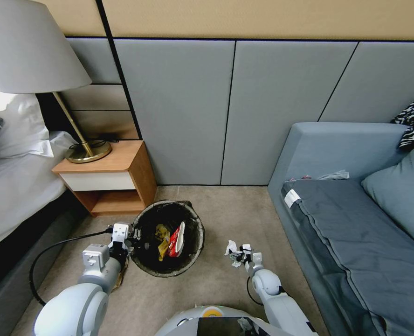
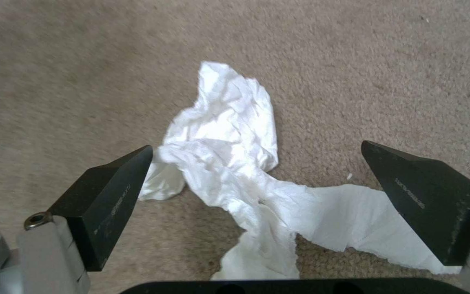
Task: Pick up the trash bin, then pick up the garbage from the floor and place it into the trash bin.
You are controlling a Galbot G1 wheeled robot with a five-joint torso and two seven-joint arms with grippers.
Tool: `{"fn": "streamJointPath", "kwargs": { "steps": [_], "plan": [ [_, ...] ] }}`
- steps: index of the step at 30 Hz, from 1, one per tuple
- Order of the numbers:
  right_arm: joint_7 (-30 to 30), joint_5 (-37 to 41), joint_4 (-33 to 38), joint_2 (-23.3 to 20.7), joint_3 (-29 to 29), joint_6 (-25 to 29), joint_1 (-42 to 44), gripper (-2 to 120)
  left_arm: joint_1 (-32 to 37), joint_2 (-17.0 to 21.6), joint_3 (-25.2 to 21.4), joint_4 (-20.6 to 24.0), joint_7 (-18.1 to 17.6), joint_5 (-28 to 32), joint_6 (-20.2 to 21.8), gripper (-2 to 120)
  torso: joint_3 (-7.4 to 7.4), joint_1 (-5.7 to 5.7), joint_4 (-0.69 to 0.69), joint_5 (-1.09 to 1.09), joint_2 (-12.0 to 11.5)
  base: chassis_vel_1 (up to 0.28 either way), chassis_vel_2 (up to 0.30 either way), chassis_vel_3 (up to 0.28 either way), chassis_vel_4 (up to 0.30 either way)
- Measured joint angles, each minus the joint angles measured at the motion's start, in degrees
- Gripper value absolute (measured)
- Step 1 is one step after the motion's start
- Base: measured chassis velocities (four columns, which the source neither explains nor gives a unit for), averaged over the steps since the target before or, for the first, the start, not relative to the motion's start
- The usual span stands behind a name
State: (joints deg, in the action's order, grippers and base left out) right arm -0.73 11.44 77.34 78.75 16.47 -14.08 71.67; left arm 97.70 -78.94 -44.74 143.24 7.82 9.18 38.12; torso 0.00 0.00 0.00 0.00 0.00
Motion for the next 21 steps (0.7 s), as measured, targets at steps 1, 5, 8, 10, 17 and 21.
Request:
{"fn": "streamJointPath", "kwargs": {
  "steps": [1, 5, 8, 10, 17, 21],
  "plan": [
    [-0.1, 0.0, -0.4, 0.0, -0.1, 0.3, -0.1, 100, 0.0, 0.0, 0.1, 0.0, 0.0, -0.1, 0.0, 1, 0.00, 0.00, 0.00, 0.00, 0.0, 0.000, 0.000, 0.000, 0.000],
    [-0.2, 0.0, -0.9, -0.1, -0.1, 0.8, -0.1, 100, 0.0, -0.1, 0.3, 0.0, 0.0, -0.2, 0.0, 1, 0.00, 0.00, 0.00, 0.00, 0.0, 0.000, 0.000, 0.000, 0.000],
    [-0.2, 0.0, -1.3, -0.2, -0.2, 1.4, 0.1, 100, 0.0, -0.1, 0.5, 0.0, 0.0, -0.5, 0.0, 1, 0.00, 0.00, 0.00, 0.00, 0.0, 0.000, 0.000, 0.000, 0.000],
    [-0.2, 0.0, -1.4, -0.3, -0.2, 1.6, 0.3, 100, 0.1, -0.1, 0.6, 0.0, 0.0, -0.5, 0.0, 1, 0.00, 0.00, 0.00, 0.00, 0.0, 0.000, 0.000, 0.000, 0.000],
    [0.0, 0.2, -2.8, -0.3, -0.2, 2.1, 0.2, 91, 0.4, -0.1, 0.5, 0.0, 0.0, -0.5, 0.0, 1, -0.01, 0.00, 0.00, 0.00, 0.0, 0.000, 0.000, 0.000, 0.000],
    [0.1, 0.2, -3.4, -0.3, -0.3, 2.3, 0.0, 91, 0.4, -0.2, 0.5, 0.0, 0.0, -0.6, 0.0, 1, -0.01, 0.00, 0.00, 0.00, 0.0, 0.000, 0.000, 0.000, 0.000]
  ]
}}
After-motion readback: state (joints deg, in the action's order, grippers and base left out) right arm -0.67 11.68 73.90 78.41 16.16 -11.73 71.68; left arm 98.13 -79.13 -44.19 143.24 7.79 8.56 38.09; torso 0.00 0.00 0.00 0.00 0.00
